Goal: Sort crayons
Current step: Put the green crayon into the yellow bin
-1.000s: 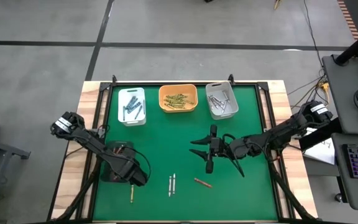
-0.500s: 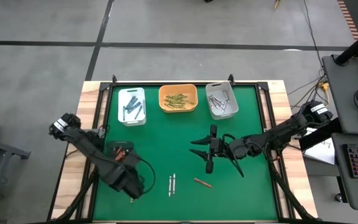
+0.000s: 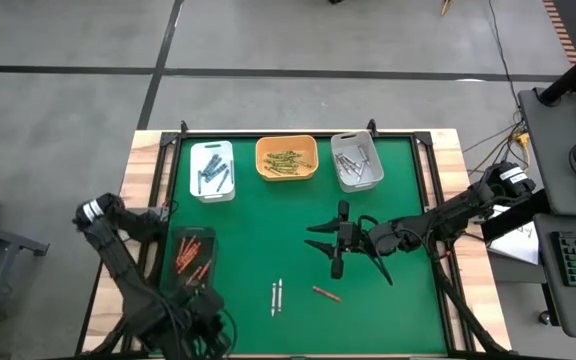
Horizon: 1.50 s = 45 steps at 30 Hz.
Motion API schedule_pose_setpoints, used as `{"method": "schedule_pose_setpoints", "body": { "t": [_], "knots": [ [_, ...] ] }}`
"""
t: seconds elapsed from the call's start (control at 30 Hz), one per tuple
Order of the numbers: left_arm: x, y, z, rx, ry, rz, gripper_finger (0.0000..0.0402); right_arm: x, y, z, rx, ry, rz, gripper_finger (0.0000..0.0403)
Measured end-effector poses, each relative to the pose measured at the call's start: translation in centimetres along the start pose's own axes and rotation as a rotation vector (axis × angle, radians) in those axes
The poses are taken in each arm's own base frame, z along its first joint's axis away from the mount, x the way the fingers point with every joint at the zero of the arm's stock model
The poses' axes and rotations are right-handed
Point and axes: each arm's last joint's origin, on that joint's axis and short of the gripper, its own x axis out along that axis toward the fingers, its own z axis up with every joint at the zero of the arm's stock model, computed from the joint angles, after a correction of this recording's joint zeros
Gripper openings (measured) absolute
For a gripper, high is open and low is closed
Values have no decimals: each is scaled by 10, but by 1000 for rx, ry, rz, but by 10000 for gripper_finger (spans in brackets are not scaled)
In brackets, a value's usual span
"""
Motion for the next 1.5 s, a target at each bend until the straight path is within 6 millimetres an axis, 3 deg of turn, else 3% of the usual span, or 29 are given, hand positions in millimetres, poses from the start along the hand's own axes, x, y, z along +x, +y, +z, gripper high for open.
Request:
{"method": "schedule_pose_setpoints", "body": {
  "t": [0.2,0.47,1.0,1.5],
  "knots": [
    [21,-3,-43,-29,171,88,83,0,0,0,4,0,1,137],
    [48,-1,-78,-205,145,187,84,0,0,0,7,-1,1,137],
    [95,6,-92,-33,-25,289,178,-1,1,0,37,6,6,137],
    [116,13,-96,-59,-118,371,185,0,1,-3,27,26,11,135]
  ]
}}
